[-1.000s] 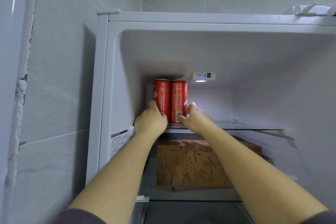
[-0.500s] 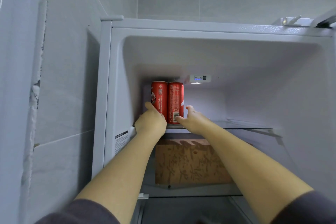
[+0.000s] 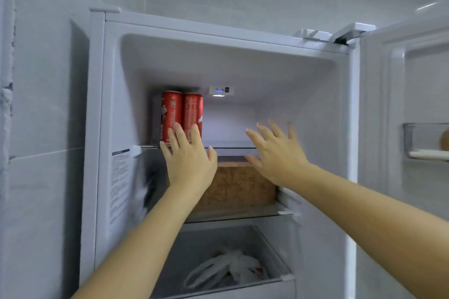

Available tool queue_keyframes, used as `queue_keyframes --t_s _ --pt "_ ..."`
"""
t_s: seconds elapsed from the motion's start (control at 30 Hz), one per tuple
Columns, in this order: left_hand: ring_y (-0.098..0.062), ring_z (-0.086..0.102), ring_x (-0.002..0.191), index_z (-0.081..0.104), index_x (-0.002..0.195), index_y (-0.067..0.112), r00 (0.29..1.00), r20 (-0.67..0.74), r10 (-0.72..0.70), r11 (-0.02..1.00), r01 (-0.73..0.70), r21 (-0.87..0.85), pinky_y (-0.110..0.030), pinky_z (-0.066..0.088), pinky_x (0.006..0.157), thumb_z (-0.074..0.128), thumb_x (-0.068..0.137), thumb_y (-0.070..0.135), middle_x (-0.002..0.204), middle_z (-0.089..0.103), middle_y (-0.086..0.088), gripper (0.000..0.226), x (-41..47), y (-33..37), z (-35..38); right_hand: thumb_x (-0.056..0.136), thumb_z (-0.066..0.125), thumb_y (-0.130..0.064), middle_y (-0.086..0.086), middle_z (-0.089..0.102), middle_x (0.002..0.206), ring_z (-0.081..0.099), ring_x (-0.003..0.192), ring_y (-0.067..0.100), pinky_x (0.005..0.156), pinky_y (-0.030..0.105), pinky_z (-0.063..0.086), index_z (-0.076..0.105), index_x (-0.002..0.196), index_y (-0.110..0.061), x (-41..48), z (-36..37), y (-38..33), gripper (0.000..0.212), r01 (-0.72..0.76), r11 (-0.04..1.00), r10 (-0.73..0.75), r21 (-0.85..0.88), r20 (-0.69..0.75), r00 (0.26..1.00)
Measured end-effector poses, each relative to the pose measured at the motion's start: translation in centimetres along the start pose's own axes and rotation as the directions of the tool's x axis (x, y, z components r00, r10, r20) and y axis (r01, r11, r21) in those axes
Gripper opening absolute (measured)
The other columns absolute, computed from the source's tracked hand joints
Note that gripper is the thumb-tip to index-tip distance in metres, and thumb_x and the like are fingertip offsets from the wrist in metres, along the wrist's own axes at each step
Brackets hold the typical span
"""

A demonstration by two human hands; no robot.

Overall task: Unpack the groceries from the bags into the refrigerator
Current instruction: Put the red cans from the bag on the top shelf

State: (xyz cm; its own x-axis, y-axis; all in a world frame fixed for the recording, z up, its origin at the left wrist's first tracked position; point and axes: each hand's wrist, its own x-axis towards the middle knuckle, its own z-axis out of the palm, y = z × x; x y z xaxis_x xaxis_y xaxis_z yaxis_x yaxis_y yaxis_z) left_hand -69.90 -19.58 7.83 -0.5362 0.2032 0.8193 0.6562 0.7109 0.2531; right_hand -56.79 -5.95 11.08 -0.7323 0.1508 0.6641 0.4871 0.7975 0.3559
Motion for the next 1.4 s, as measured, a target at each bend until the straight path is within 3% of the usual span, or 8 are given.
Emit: queue_keyframes --t_s 0.2,0.3,0.43,0.7,0.87,0.97,1.1,1.4 --pt "-0.032 -0.011 0.149 -0.002 0.155 0.022 0.989 0.068 0.132 0.985 -0.123 -0.119 -0.056 0.002 0.119 0.026 0.098 0.051 0.162 -0.007 -0.014 0.070 -7.1 6.3 -2.5 0.100 0.028 -0.053 0.012 0.014 0.163 0.004 0.150 0.036 0.116 0.066 -0.001 0.015 0.156 -0.023 -8.9 -4.5 4.2 0.065 0.097 0.974 -0.102 -0.204 -0.015 0.995" --pt "-0.032 -0.003 0.150 0.009 0.155 0.021 0.976 -0.011 0.216 0.945 -0.212 -0.250 -0.057 0.006 0.118 0.024 0.097 0.048 0.163 0.004 -0.013 0.067 -10.9 10.1 -4.2 0.094 0.043 -0.051 0.015 0.039 0.153 0.027 0.145 0.038 0.113 0.069 0.014 0.043 0.147 -0.019 -13.7 -6.5 6.5 0.062 0.105 0.946 -0.132 -0.305 -0.069 0.989" --pt "-0.029 0.007 0.150 0.023 0.153 0.019 0.964 -0.081 0.252 0.869 -0.262 -0.419 -0.056 0.008 0.116 0.024 0.091 0.047 0.161 0.017 -0.010 0.069 -16.1 15.1 -6.5 0.090 0.055 -0.047 0.016 0.043 0.150 0.031 0.143 0.038 0.112 0.069 0.019 0.049 0.143 -0.018 -21.2 -9.4 10.1 0.061 0.099 0.904 -0.132 -0.415 -0.052 0.990" --pt "-0.029 0.008 0.149 0.023 0.153 0.017 0.912 -0.041 0.409 0.736 -0.355 -0.577 -0.058 0.009 0.118 0.029 0.091 0.046 0.160 0.019 -0.011 0.069 -25.8 26.2 -11.1 0.091 0.052 -0.047 0.016 0.039 0.152 0.028 0.144 0.038 0.112 0.070 0.018 0.048 0.144 -0.019 -35.8 -16.0 16.9 0.060 -0.008 0.834 0.063 -0.551 0.079 0.995" --pt "-0.028 0.003 0.150 0.017 0.154 0.021 0.828 -0.046 0.559 0.608 -0.447 -0.656 -0.058 0.004 0.118 0.027 0.092 0.048 0.162 0.014 -0.010 0.068 -30.4 33.4 -13.4 0.096 0.039 -0.047 0.015 0.035 0.155 0.025 0.146 0.038 0.113 0.069 0.014 0.045 0.145 -0.019 -43.5 -19.4 20.8 0.057 -0.109 0.791 0.225 -0.602 0.120 0.967" --pt "-0.028 -0.001 0.150 0.015 0.154 0.022 0.769 -0.091 0.633 0.500 -0.496 -0.710 -0.057 -0.001 0.118 0.027 0.093 0.049 0.163 0.010 -0.010 0.068 -33.3 38.3 -14.4 0.094 0.027 -0.049 0.015 0.034 0.155 0.025 0.146 0.037 0.113 0.067 0.013 0.044 0.145 -0.020 -48.4 -21.2 23.2 0.062 -0.186 0.733 0.370 -0.654 0.155 0.916" --pt "-0.031 0.000 0.150 0.018 0.154 0.022 0.686 -0.163 0.709 0.340 -0.535 -0.774 -0.060 0.000 0.117 0.029 0.092 0.048 0.162 0.011 -0.012 0.068 -37.9 45.3 -15.9 0.093 0.028 -0.049 0.014 0.037 0.154 0.027 0.145 0.036 0.113 0.067 0.015 0.044 0.145 -0.021 -55.1 -23.8 26.1 0.061 -0.277 0.627 0.548 -0.729 0.159 0.821" --pt "-0.032 -0.001 0.150 0.023 0.153 0.023 0.520 -0.316 0.793 -0.033 -0.481 -0.876 -0.063 0.001 0.116 0.031 0.093 0.048 0.162 0.011 -0.012 0.066 -49.2 58.7 -20.9 0.094 0.028 -0.050 0.011 0.035 0.156 0.025 0.146 0.034 0.114 0.065 0.006 0.037 0.148 -0.023 -69.7 -29.4 28.2 0.061 -0.449 0.299 0.864 -0.842 0.039 0.502"
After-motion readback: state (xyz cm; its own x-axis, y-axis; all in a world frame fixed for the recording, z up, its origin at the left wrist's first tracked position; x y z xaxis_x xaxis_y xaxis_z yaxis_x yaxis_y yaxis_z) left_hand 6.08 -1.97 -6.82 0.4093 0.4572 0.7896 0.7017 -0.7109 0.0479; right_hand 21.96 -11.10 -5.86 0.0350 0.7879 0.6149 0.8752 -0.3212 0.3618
